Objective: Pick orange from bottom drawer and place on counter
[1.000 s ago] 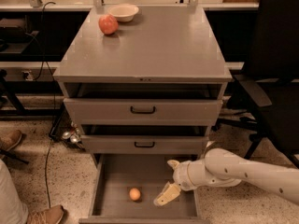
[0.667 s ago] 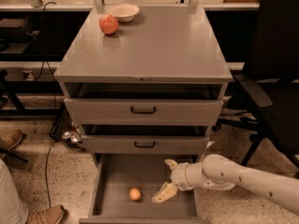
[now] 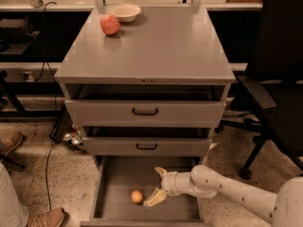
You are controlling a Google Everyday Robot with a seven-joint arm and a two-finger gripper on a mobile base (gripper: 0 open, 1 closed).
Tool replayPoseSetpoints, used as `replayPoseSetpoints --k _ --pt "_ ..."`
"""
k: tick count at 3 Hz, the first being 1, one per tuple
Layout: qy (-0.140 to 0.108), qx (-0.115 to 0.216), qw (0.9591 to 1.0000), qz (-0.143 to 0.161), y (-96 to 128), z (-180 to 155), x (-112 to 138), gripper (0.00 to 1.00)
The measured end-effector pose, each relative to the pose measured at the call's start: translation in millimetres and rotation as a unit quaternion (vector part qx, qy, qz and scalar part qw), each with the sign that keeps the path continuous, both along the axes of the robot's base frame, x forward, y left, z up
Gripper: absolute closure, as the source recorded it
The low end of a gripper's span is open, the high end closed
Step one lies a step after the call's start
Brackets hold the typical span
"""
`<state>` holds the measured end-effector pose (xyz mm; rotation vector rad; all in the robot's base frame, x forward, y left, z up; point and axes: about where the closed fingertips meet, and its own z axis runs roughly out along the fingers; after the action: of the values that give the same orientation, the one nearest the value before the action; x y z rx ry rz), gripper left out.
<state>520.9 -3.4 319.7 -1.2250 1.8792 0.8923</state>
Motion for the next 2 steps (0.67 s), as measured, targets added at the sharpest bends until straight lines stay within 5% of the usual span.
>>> replayPoseSetpoints --k 2 --pt "-0.007 -0.028 0.9995 -0.014 1.6 -24.3 2.2 0.0"
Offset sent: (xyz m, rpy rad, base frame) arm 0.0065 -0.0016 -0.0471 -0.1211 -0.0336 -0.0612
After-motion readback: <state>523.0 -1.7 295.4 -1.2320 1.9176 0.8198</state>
